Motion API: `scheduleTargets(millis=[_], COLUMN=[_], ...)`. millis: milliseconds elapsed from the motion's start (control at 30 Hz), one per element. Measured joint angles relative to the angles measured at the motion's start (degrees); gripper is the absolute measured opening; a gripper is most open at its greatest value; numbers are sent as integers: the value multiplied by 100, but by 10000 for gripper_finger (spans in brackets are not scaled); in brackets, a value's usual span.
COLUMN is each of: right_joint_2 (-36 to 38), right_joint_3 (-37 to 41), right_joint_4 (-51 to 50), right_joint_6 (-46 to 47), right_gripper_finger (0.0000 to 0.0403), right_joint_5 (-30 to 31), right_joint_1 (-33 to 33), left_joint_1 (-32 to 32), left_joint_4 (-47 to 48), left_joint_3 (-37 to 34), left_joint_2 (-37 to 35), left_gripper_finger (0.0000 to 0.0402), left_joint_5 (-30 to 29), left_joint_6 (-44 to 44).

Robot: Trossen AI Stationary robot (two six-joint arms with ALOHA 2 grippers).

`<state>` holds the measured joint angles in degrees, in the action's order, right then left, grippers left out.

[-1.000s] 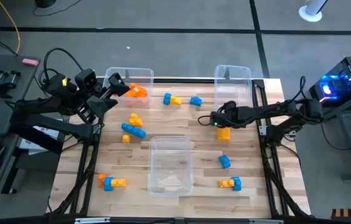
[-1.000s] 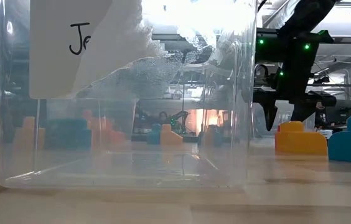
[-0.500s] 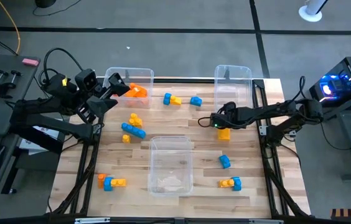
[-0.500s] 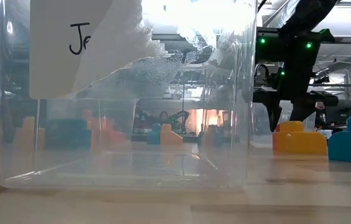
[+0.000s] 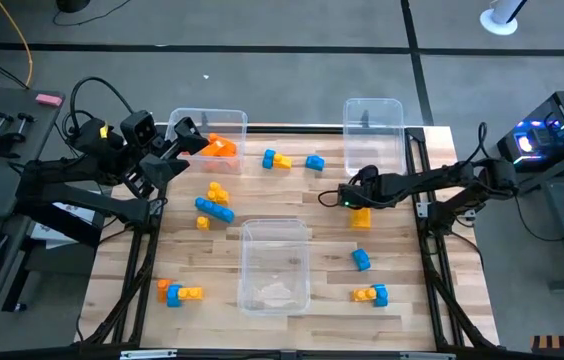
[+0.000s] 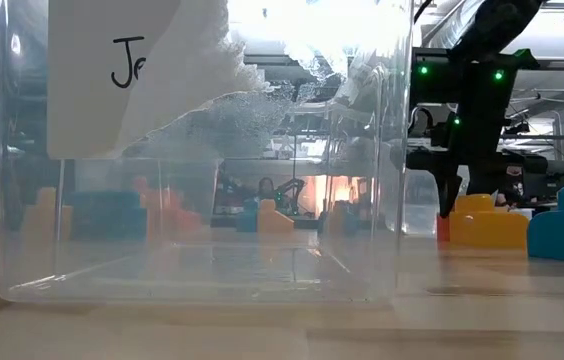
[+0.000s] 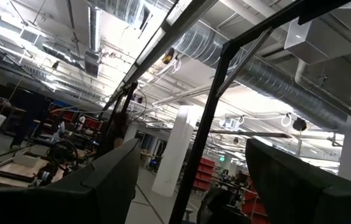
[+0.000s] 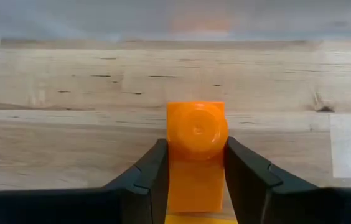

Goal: Sort blocks
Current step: Put the orange game piece into the top left transparent bin

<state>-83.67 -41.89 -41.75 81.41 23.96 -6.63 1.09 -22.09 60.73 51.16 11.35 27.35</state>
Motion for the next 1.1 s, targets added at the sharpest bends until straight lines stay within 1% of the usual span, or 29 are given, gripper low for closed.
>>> scheduleTargets(millis=[333,567,667,800,1000,1067,1100], right_joint_2=[126,128,119,119,119,119,119], right_joint_3=[4,-50,-139,-277,-450,-488,-494], right_joint_4=[-4,-1,-43,-45,-40,-37,-24], right_joint_6=[-39,-11,20,18,15,16,18], right_gripper_finger=[122,122,115,87,15,3,5], right_joint_5=[-290,-342,-436,-441,-382,-369,-344], right_joint_1=[23,301,445,625,926,1014,1052], left_joint_1=[1,1,1,1,0,0,2], left_joint_4=[0,0,0,0,0,0,0], left_joint_3=[0,0,0,0,0,0,0], left_joint_2=[0,0,0,0,0,0,0], left_gripper_finger=[278,278,278,278,278,278,278], left_joint_5=[2,2,2,2,2,2,2], left_joint_6=[-7,-9,-18,-18,-15,-15,-15])
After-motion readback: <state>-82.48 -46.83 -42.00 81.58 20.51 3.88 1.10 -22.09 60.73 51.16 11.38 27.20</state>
